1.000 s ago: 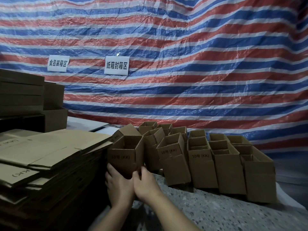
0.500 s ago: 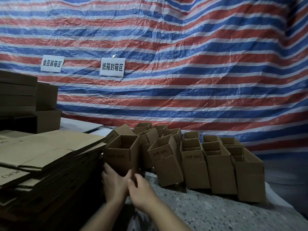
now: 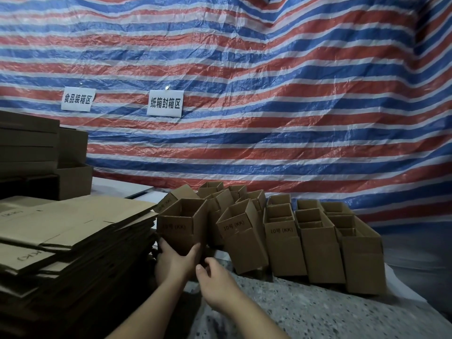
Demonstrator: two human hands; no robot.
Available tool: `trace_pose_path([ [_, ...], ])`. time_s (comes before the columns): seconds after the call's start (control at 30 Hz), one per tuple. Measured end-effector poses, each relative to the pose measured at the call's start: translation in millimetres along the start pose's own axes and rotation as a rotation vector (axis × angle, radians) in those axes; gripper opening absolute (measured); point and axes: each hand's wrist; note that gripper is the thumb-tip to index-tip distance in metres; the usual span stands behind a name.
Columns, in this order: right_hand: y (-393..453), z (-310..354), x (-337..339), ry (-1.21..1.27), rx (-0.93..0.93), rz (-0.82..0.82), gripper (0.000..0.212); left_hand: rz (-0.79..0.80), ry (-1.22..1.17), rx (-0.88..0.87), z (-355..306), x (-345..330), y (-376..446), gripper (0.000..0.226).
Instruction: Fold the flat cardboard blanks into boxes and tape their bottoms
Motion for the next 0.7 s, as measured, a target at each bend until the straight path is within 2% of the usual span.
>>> trace_pose_path([
  [0.1, -6, 2, 1, 0.007, 0.011, -0.01, 0.068, -0.012, 0.077, -0.019, 3, 2, -10, 0.115],
  [0.27, -18, 10, 1, 0.002, 0.03, -0.014, 0.069, -0.048, 0.152, -0.064, 2, 3, -19, 0.101],
  [0.47, -30, 5, 11, -0.006, 0.042, -0.052, 0.069, -0.052, 0.144, -0.084, 0, -8, -10, 0.098],
  [0.7, -48, -4, 26, -0.035, 0.009, -0.058, 0.059, -0.044, 0.148, -0.071, 1, -11, 8, 0.098],
])
Point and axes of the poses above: each hand's wrist, its own y-axis towards the middle knuckle, its own x-axis out of the back of the hand, z = x × y, and after that the axes turned 13 degrees about z, right-handed
